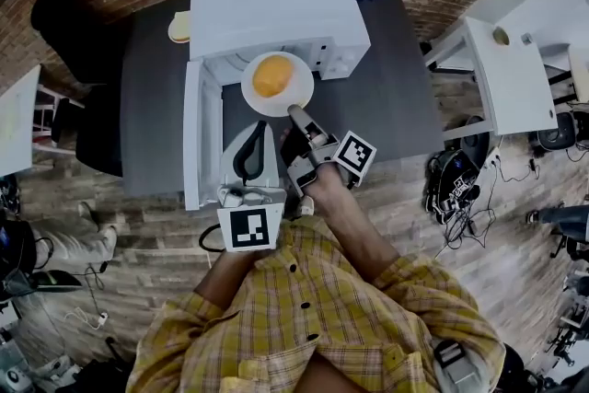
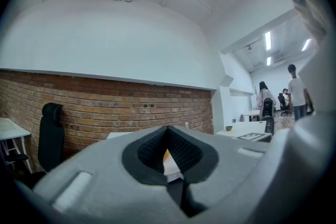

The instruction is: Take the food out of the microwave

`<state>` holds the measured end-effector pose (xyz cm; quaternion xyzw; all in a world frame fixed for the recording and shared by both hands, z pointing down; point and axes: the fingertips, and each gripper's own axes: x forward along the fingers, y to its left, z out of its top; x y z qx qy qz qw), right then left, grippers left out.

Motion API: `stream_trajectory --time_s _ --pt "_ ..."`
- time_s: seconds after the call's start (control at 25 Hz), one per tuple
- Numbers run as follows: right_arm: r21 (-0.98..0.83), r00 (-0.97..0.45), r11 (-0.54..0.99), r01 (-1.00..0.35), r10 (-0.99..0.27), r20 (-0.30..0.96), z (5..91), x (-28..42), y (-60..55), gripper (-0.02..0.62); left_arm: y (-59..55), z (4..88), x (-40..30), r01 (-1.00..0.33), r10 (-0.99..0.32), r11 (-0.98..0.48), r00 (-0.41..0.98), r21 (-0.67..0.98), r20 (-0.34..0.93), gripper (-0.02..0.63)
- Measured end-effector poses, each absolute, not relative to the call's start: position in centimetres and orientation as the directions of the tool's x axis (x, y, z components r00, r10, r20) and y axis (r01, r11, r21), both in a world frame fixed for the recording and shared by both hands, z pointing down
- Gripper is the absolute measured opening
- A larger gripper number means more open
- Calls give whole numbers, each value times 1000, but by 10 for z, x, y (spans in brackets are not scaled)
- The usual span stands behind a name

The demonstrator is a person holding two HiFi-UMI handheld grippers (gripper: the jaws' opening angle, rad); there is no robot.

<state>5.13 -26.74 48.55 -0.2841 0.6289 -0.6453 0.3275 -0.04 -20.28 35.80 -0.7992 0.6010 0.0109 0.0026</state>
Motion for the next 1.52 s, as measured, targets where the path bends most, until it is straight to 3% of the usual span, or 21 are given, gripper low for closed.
stream_trajectory --time_s 1.52 --pt "-993 -605 61 103 -788 -111 410 59 -251 26 -212 354 -10 -964 -963 -267 266 18 -41 0"
